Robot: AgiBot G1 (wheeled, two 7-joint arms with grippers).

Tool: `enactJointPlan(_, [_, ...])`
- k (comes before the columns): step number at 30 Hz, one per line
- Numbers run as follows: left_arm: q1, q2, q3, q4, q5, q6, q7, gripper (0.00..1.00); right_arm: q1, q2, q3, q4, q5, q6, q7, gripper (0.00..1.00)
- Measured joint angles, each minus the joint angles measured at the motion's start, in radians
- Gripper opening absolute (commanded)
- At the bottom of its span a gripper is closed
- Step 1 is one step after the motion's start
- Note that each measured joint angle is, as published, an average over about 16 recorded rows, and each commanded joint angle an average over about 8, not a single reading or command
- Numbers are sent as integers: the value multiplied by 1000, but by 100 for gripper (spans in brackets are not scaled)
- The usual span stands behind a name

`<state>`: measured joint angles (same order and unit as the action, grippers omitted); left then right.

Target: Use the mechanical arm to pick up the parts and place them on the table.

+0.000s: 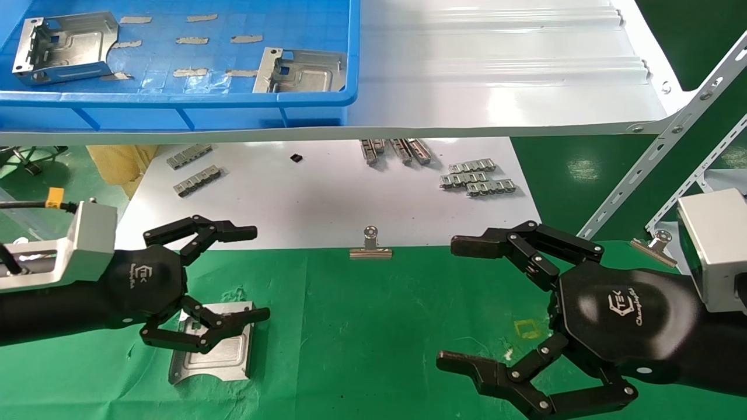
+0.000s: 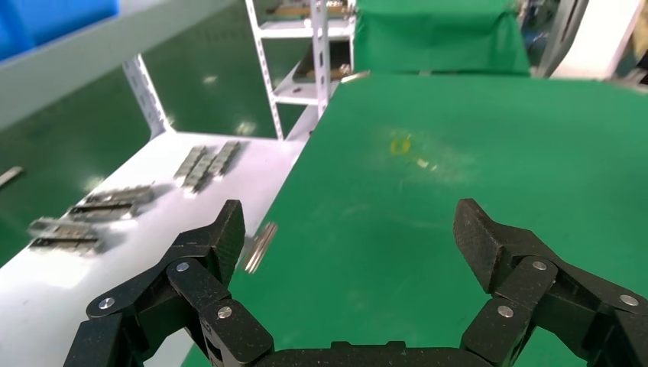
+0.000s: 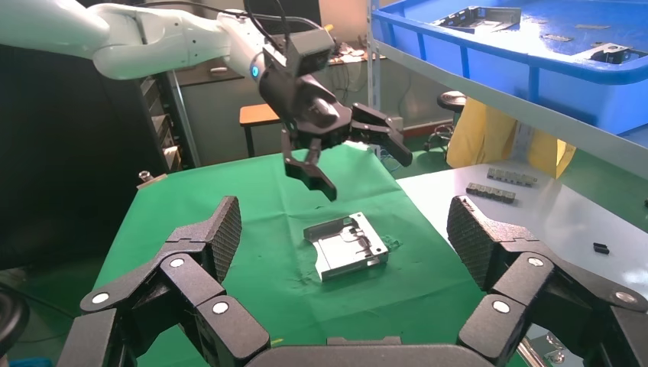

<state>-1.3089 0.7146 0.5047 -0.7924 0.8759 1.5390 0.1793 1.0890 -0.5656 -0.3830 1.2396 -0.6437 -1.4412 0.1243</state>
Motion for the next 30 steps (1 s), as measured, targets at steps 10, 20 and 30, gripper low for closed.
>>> enactJointPlan(10, [97,-43,-93,-203,-60,-18,-151,100,0,0,0,0,0,0,0,100])
enactJointPlan(20, [191,-84,-183,-400,-118,-35,-298,100,0,0,0,0,0,0,0,100])
enactJointPlan(30, [246,-109,-236,-515,-154,-45,-377,100,0,0,0,0,0,0,0,100])
